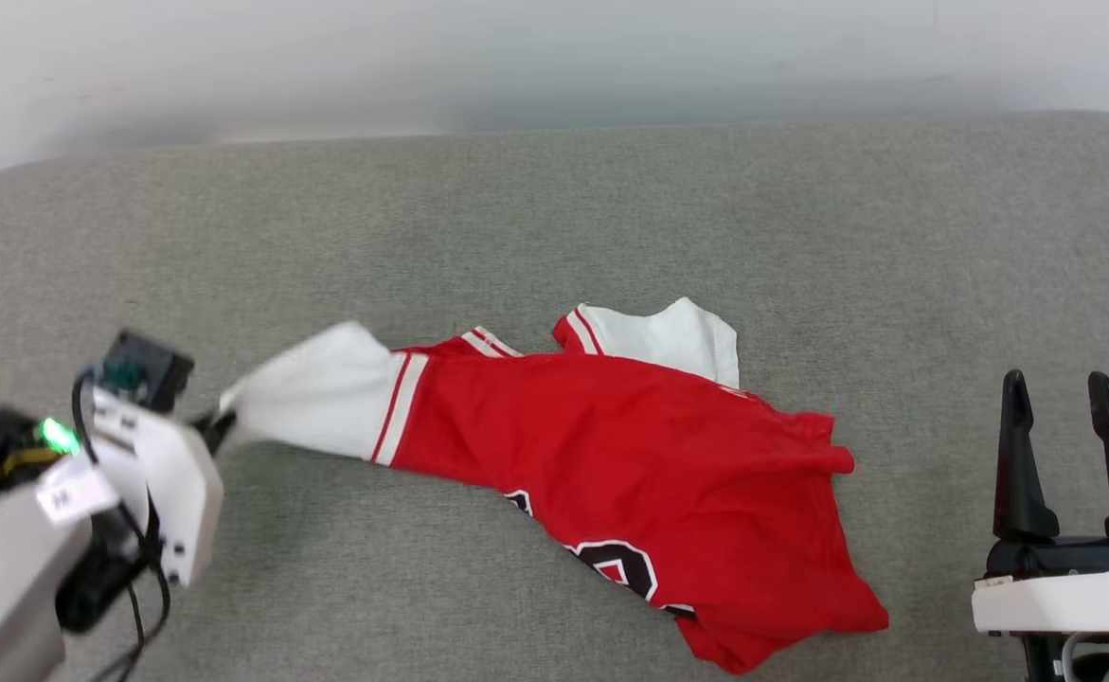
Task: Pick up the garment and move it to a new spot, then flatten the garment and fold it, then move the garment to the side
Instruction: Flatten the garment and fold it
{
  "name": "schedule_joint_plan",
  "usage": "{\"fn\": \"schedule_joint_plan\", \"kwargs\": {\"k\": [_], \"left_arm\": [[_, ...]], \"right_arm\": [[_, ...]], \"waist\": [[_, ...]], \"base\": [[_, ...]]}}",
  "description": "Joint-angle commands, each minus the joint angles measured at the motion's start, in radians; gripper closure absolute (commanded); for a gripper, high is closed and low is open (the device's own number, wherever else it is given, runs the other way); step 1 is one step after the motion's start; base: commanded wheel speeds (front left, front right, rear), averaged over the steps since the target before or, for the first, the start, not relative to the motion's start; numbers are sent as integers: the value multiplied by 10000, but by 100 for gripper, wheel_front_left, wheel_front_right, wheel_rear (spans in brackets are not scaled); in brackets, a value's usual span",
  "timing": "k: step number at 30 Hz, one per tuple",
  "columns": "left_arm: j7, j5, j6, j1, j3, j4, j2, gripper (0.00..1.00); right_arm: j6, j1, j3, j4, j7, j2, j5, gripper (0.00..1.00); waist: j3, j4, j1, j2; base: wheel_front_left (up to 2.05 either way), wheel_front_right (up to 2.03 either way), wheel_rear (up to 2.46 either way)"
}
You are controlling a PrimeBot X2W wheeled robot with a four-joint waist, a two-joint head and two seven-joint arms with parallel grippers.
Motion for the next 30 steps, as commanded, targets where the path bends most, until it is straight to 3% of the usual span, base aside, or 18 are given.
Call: {"fn": "schedule_joint_plan", "kwargs": {"k": [1,7,13,14,15,18,23,30], "left_arm": [[-162,-92,70,277,46,51,-14,100],[-938,-867,349,2153,-121,270,-433,100],[-1212,-1417,205,3283,-358,865,-1032,100],[-1418,-1439,256,3298,-272,936,-1077,18],[-1715,-1365,334,3253,-156,978,-1117,0],[-2719,-1040,722,3014,151,927,-1169,0],[-4241,-348,1778,2827,852,450,-1287,0],[-4420,1457,3384,3663,2771,-1314,-1995,0]], "right_arm": [[-3,75,-10,-31,-20,21,-72,0],[-3,280,30,53,-22,21,-94,0],[-3,467,37,108,-20,21,-176,0],[-3,467,40,95,-20,23,-206,0],[-3,453,17,85,-20,21,-256,0],[-3,327,8,-39,-22,23,-488,0],[-3,-190,-53,-487,-20,9,-1038,0],[-3,-1556,950,-297,-22,-1425,-1297,0]], "waist": [[-61,73,1,0],[-309,318,1,0],[-667,461,1,0],[-729,469,1,0],[-824,483,1,0],[-1051,513,1,0],[-1321,557,1,0],[-1417,542,1,0]], "base": [[0,0,0],[0,0,0],[0,0,0],[0,0,0],[0,0,0],[0,0,0],[0,0,0],[0,0,0]]}}
